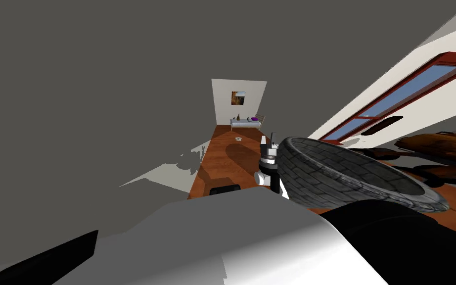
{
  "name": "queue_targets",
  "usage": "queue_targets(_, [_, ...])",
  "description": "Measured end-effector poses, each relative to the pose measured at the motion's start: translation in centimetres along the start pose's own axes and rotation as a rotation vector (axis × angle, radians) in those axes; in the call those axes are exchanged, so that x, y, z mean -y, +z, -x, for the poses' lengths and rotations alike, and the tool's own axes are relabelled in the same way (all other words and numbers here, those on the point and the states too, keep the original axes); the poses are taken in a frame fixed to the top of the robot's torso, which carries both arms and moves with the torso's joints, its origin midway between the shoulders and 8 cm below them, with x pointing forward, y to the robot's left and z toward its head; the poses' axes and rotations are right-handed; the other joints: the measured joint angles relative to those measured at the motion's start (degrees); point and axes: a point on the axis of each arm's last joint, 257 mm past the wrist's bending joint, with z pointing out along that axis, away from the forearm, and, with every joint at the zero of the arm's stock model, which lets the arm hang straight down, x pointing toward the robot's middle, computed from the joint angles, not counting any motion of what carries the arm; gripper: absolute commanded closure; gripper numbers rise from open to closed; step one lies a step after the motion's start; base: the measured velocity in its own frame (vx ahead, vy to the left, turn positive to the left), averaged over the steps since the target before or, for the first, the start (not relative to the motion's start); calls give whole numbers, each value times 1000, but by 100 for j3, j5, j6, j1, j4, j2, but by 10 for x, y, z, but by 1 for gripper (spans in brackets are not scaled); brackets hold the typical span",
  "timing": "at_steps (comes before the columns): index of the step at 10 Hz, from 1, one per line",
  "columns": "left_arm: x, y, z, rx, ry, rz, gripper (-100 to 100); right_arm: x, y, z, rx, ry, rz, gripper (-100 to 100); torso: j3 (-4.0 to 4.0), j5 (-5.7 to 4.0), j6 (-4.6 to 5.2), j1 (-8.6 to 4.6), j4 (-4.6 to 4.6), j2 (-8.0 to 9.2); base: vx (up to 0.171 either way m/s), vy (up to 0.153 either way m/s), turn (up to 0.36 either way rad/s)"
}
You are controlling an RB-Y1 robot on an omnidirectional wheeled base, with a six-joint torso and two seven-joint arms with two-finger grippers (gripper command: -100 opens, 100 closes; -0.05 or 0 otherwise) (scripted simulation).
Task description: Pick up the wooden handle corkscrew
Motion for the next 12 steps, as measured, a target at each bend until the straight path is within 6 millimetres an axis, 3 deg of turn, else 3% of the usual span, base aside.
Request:
queue_targets(3, [-26, 6, -24, -93, 44, 118, -100, 0, 0, 0, 0, 0, 0, 0, -1, 0, 8, 3, -2, -1, -55, 17, 124])
queue_targets(4, [-27, 6, -24, -95, 45, 121, 0, 0, 0, 0, 0, 0, 0, 0, -10, -1, 11, -1, -6, -15, -6, 2, -2])
queue_targets(5, [-27, 6, -24, -95, 45, 121, -100, 0, 0, 0, 0, 0, 0, 0, -16, -2, 11, -5, -9, -25, -137, 50, -308])
queue_targets(8, [-28, 12, -30, -81, -3, 124, -100, 0, 0, 0, 0, 1, 1, 0, 15, 4, 28, 15, 1, 33, -216, 31, -274])
queue_targets(12, [-32, 16, -36, -68, -87, 129, -100, 0, 0, 0, 0, 0, 0, 0, 1, 1, 18, 10, -2, 6, -113, -3, -135])
